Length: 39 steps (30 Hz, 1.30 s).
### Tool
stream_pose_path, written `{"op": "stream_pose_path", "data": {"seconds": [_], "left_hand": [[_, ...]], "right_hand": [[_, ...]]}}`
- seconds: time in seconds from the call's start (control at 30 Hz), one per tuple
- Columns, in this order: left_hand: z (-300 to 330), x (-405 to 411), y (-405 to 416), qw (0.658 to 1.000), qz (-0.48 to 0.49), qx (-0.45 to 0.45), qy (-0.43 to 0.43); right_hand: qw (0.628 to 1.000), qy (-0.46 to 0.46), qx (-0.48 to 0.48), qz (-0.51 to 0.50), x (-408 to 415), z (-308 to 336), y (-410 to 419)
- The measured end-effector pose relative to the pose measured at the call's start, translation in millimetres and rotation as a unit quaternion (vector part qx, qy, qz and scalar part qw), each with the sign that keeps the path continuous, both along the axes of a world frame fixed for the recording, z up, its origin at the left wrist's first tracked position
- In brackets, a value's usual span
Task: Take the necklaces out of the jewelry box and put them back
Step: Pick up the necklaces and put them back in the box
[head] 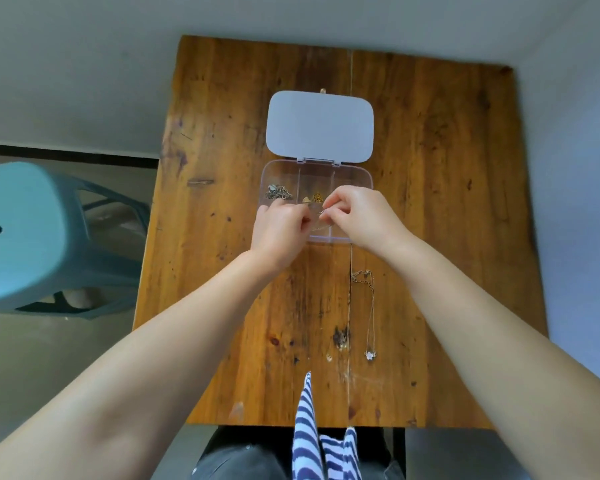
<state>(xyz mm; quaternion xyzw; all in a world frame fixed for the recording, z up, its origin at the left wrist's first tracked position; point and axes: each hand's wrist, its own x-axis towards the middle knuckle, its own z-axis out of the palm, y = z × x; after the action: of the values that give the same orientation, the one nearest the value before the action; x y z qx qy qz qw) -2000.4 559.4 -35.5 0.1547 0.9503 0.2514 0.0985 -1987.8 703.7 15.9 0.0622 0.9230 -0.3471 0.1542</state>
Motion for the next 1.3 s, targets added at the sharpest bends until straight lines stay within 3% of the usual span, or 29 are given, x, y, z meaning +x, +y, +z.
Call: {"op": "stream_pose_path", "data": {"seconds": [0.43, 1.0, 1.3], "left_hand": [[-8.3, 2.4, -9.6, 0.999, -0.014, 0.018, 0.024], [23.4, 16.8, 4.9, 0.998, -0.018, 0.027, 0.045], [35.1, 24.1, -6.3, 0.999, 0.024, 0.035, 0.026]], "right_hand": [[0.998, -0.025, 0.06, 0.026, -6.1, -34.4, -8.2], [0.999, 0.026, 0.036, 0.002, 8.0, 15.3, 26.2], [0.999, 0.011, 0.001, -0.04, 30.6, 16.7, 51.8]]}}
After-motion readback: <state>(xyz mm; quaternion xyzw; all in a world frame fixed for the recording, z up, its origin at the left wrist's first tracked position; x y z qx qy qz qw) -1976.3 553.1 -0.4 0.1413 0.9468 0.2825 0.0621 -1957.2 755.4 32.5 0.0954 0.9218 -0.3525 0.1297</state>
